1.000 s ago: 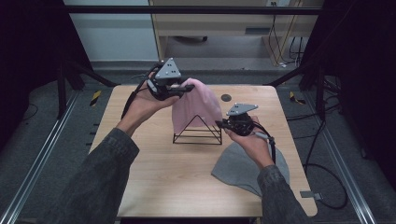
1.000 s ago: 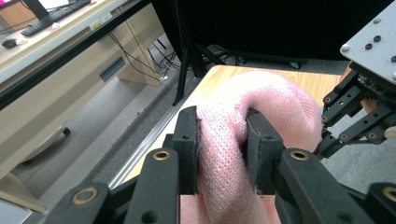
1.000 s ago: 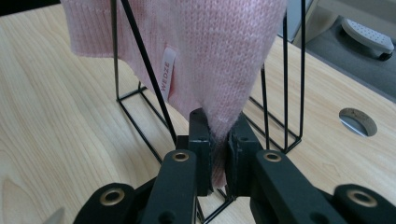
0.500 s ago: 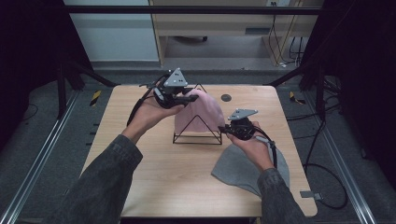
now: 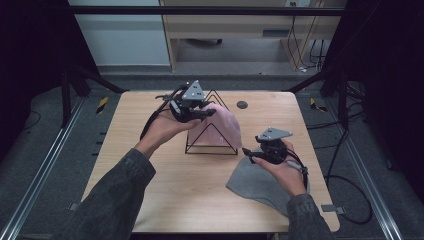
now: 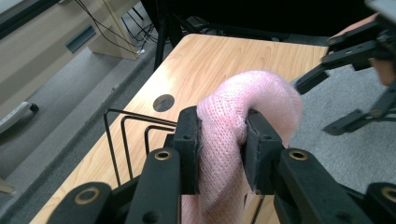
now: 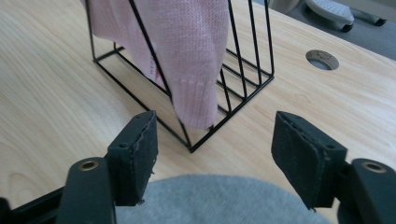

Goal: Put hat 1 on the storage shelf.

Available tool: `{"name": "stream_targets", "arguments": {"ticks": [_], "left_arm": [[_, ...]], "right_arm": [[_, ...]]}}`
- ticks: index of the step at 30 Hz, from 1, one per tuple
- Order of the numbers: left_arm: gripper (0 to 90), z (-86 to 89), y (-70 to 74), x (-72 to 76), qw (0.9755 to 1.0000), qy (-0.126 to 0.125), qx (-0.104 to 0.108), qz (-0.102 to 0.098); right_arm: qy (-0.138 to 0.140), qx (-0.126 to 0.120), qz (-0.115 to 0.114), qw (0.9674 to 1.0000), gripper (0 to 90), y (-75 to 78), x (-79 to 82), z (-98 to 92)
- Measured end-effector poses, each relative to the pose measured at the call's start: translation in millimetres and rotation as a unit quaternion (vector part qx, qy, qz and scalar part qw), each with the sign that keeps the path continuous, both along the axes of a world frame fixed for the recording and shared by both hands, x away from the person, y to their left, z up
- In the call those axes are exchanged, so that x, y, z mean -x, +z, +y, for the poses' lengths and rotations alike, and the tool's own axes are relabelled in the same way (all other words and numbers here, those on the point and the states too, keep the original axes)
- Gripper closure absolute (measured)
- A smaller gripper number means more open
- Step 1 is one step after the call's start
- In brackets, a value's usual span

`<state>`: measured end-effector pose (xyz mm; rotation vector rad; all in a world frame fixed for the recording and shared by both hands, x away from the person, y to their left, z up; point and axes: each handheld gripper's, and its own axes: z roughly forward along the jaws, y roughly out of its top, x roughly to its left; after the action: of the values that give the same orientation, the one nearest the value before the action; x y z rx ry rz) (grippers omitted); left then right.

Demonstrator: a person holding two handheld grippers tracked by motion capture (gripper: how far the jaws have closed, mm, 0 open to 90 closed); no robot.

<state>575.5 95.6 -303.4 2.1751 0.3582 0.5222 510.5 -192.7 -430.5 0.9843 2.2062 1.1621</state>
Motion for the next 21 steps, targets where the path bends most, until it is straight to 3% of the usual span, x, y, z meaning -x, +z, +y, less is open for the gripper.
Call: {"name": "stream_targets", "arguments": {"ticks": [2,7,10,14,21], "left_arm": [[69.5,0.5,-1.6,-0.2,1.0000,0.000,-0.001,0.005],[69.2,2.3,-4.5,0.6,0.9999,0.003,-0.007,0.012],[68.7,1.5,-5.9,-0.7,0.9997,0.001,-0.003,0.023],[68.4,-2.0,-9.2,-0.8,0.9997,0.005,-0.007,0.023],[68.1,-3.6,-14.7,-1.8,0.9994,0.007,-0.011,0.032]], "right_arm": [[-0.014,-0.012,-0.008,0.9998,29.7,-3.5,8.6,-3.8],[-0.047,-0.005,-0.014,0.9988,29.5,-1.4,14.2,-11.3],[-0.060,-0.010,-0.008,0.9981,29.4,-5.7,13.2,-17.5],[-0.081,-0.016,0.003,0.9966,29.4,-10.5,12.2,-25.3],[-0.087,-0.009,0.022,0.9959,27.7,-19.0,9.8,-27.3]]}}
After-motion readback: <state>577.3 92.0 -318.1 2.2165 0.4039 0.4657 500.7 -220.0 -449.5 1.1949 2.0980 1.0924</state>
